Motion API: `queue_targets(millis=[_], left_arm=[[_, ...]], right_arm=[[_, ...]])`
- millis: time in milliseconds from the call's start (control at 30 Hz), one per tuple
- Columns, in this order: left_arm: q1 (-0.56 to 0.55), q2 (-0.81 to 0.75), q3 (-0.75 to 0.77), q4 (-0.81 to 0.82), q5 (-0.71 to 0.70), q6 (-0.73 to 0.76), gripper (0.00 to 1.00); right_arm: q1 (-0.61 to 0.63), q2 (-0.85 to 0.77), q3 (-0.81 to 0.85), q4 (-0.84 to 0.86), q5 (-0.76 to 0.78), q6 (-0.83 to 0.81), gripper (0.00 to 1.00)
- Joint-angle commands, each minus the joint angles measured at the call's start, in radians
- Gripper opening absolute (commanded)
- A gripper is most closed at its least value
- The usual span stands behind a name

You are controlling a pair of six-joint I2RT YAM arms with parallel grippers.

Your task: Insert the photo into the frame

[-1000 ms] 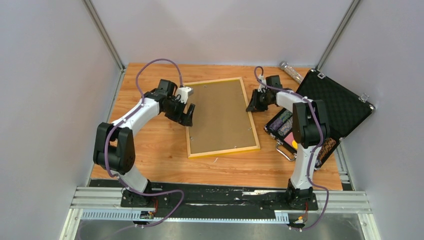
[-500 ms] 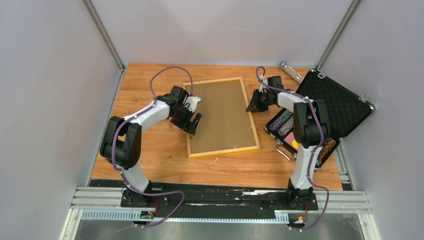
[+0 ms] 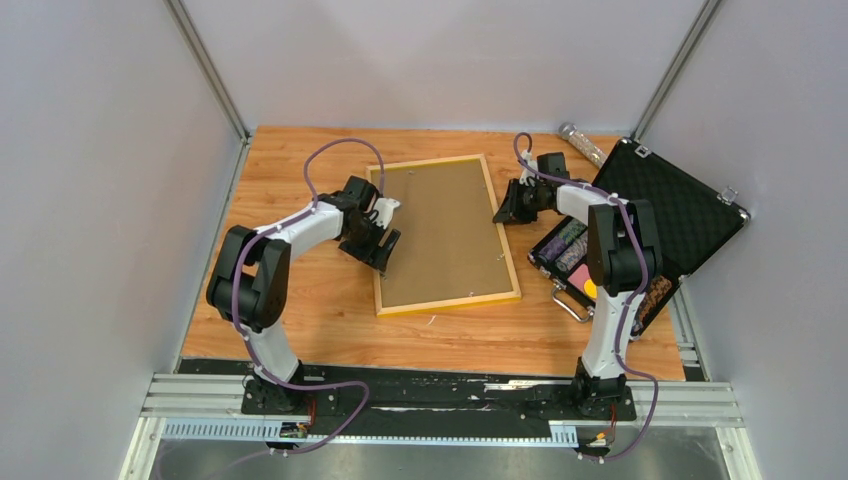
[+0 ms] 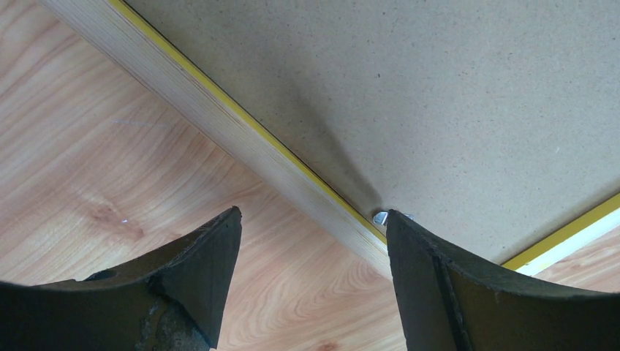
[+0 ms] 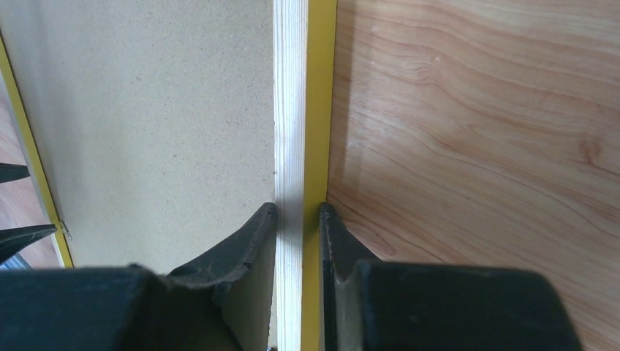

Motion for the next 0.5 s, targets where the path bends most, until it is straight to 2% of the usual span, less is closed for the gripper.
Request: queue_targets(millis=[0, 467], left_arm=[[-0.013, 0.017, 0.005, 0.029, -0.016, -0.016, 0.8], [-0.042, 0.032, 0.009, 0.044, -0.036, -0.022, 0.8]], right_arm=[[-0.022, -0.002, -0.02, -0.012, 0.023, 0.008, 0.0], [-0.023, 0.006, -0.021, -0.012, 0.021, 0.006, 0.0]])
